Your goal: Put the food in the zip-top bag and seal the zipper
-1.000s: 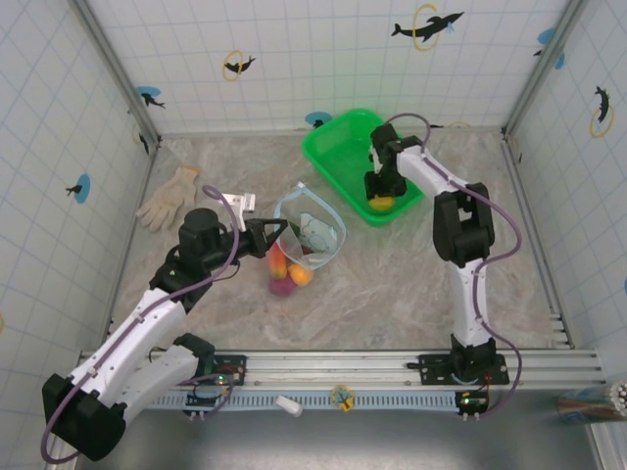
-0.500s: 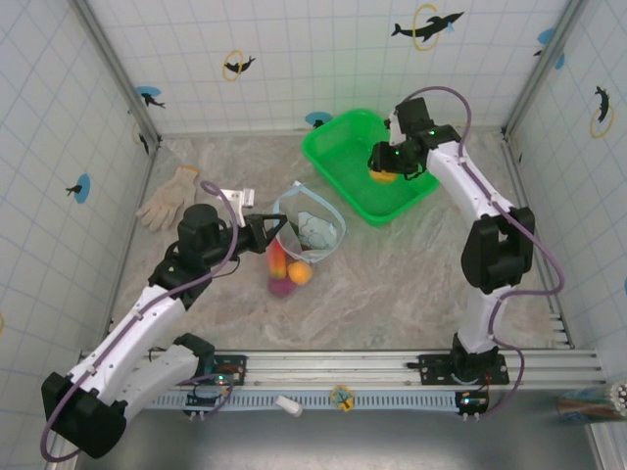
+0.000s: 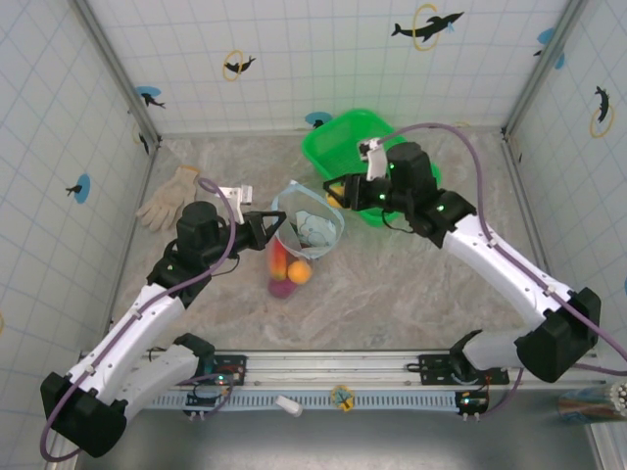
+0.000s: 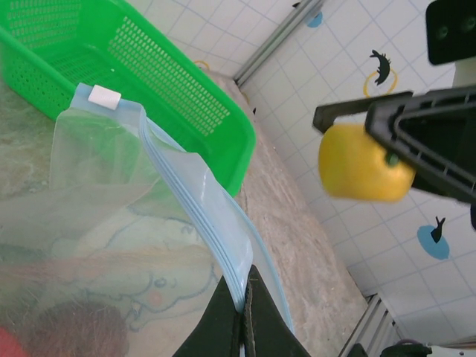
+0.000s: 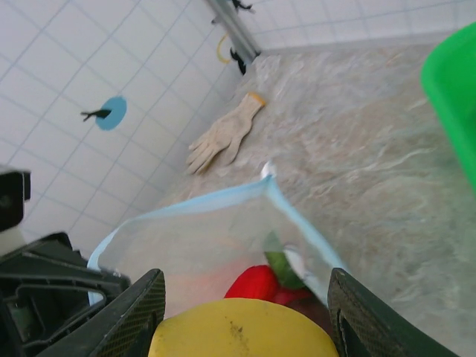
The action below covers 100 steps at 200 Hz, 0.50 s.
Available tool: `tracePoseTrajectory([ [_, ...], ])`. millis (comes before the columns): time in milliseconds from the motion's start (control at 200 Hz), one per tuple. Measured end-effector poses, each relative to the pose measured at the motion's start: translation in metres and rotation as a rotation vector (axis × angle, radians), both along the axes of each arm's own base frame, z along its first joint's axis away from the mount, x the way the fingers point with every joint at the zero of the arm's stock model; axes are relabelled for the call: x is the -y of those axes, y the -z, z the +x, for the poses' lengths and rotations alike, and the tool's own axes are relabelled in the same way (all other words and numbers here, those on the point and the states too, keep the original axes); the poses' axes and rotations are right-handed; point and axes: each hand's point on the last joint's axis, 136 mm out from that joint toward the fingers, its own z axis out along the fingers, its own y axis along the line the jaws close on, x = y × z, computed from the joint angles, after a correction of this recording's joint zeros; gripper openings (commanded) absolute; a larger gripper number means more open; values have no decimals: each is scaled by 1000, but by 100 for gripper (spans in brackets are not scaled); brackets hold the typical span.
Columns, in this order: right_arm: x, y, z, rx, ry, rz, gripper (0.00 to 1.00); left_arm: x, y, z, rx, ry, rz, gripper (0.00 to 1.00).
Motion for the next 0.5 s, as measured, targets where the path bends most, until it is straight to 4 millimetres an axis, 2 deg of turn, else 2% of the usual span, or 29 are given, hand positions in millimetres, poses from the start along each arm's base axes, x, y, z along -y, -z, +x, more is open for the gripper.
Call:
tracePoseTrajectory([
  [120, -22, 27, -15, -22, -33, -38, 25, 0, 0, 0, -3, -1, -2, 0],
  [240, -35, 52, -16, -47, -31, -88, 27, 0, -1, 0, -5, -1, -8, 0],
  [375, -48, 75, -14, -45, -31, -143, 37, 0, -2, 0, -14, -5, -21, 0],
  [500, -66, 90, -18, -29, -59, -206, 58, 1, -3, 0, -16, -4, -33, 0],
])
